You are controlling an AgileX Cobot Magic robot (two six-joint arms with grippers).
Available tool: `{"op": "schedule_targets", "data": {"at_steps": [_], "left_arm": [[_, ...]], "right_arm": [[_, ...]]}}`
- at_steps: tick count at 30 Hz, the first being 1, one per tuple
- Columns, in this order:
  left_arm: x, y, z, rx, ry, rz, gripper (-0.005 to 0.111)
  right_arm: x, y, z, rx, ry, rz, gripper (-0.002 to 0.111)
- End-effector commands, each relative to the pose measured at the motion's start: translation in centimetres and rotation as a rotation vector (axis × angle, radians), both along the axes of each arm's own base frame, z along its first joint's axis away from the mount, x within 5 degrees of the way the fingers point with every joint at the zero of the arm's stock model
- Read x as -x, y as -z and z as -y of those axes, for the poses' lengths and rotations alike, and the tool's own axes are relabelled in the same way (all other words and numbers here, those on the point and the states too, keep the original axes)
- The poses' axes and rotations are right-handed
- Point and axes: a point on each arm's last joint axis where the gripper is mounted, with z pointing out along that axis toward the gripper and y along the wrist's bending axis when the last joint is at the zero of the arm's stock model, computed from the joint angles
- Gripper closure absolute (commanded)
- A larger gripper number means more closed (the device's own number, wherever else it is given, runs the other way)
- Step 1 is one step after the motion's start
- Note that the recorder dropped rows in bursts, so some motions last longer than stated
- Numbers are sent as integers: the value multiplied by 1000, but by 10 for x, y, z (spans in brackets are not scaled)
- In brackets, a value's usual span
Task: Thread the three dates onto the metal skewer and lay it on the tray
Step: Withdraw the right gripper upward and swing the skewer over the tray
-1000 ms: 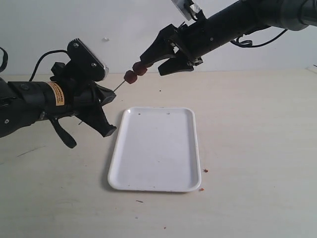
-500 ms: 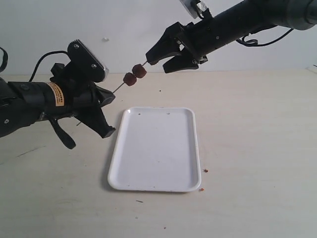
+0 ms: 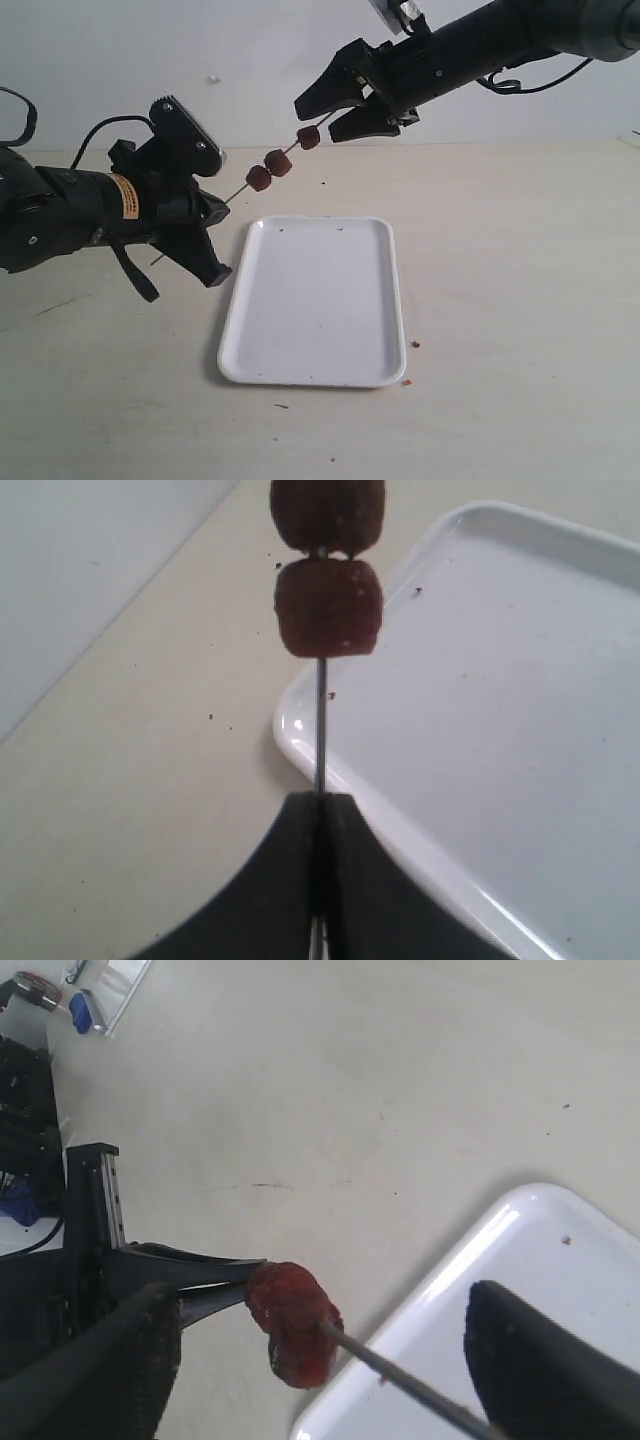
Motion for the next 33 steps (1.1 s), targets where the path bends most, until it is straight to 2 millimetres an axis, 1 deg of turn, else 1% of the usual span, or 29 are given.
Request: {"op": "schedule_targets", "data": {"at_steps": [1,3,7,13,16,19,20,22,25,28,30,33], "left_arm": [[0,-3,3,20,3,12,107],[0,-3,3,23,-1,10,107],[0,-1,2,12,-6,-1,107],[-1,-1,0,19,-56,-53,107],[-5,-5,-2,33,-149,-128,107],[-8,-11,-1,112,-281,-217,107],[-8,-12,0,136,-323,-251,107],[-5,-13,5,146,-356,-292,107],[5,-15,22,160,-378,-371,107],[15,-22,43,171,-376,-436,107],[16,-26,57,194,-380,-476,107],[9,-26,70,221,-427,-540,107]], "right_arm": [[0,-2,2,-9,2,11,33],[-1,-3,5,-4,2,24,33],[1,-16,16,2,20,57,33],[4,-32,41,58,69,78,33],[7,-33,55,137,89,66,33],[9,-34,65,208,118,39,35],[10,-35,66,228,130,20,36],[12,-36,68,244,148,-1,37],[10,-37,69,240,190,-13,38],[9,-37,69,240,199,-13,38],[9,-37,69,239,199,-15,38],[11,-37,68,237,192,-35,38]]}}
